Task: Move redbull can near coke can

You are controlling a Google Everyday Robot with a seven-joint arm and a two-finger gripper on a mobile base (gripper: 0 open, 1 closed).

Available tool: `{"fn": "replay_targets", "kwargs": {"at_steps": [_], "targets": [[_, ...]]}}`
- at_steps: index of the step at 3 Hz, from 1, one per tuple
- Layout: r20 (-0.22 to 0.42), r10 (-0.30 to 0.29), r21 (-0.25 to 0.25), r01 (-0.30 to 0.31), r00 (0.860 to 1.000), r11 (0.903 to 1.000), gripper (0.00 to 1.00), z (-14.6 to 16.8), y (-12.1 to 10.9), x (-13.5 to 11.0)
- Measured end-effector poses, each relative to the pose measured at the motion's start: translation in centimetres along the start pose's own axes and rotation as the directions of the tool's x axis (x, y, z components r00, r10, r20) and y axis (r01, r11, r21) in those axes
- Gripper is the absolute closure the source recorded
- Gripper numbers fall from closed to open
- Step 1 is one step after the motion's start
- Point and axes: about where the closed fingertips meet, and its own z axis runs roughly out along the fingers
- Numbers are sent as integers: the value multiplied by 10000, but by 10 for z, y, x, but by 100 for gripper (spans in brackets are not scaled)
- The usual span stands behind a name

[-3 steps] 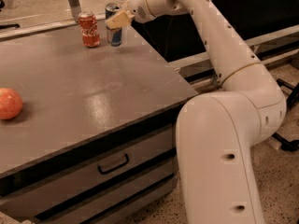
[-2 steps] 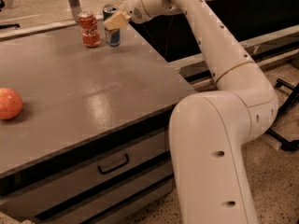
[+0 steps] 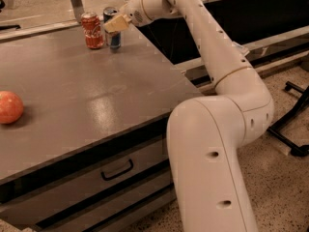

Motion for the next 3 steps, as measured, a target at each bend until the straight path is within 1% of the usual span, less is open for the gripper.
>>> {"fn": "replay_targets", "kwargs": {"at_steps": [1,2,3], "targets": [[86,60,-172,-58,9999,9998,13,9,2,2],[20,85,-290,-84,10000,9995,0,15,3,3],[-127,93,-356,-98,9999,9993,0,18,4,5]]}}
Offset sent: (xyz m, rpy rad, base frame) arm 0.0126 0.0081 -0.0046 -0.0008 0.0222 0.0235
